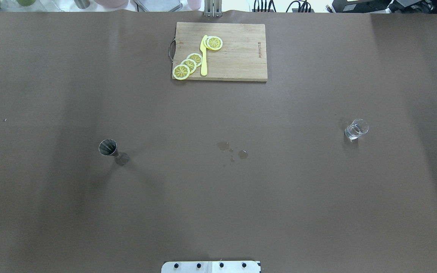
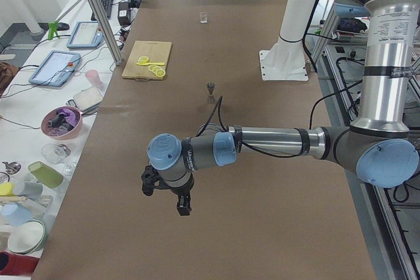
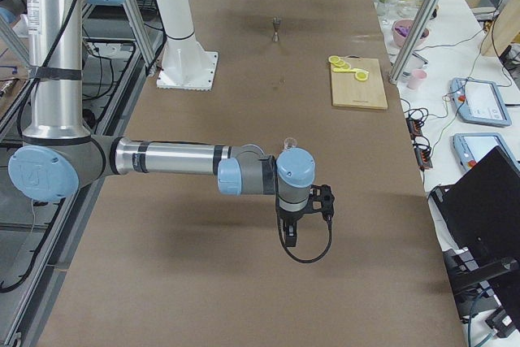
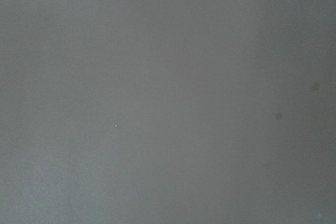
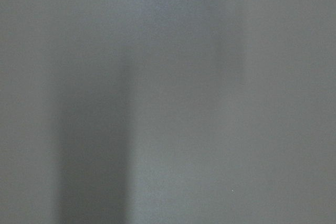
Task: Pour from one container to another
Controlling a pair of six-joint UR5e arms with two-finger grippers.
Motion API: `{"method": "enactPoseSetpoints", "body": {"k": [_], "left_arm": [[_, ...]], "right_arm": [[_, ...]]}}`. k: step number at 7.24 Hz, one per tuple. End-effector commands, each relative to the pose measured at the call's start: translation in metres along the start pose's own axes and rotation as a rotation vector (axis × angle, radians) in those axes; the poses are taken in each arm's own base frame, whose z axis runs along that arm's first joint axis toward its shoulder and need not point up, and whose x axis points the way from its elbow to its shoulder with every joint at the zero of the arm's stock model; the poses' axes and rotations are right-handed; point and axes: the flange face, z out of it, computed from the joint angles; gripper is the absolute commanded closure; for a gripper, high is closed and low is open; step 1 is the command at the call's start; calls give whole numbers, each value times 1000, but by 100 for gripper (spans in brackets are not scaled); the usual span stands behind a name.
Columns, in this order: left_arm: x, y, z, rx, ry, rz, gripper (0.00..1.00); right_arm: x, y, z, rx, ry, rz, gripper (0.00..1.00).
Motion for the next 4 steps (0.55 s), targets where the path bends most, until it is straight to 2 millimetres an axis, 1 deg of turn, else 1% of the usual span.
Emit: {"method": "enactPoseSetpoints", "body": {"k": [1,4], "left_arm": [[-1,0,1,-1,-1,0,2],[-4,2,4,-5,-1,-4,2]], "right_arm": [[-2,-1,-4,9,14,-8,0],[0,-1,-1,6,21,-10,0]]}}
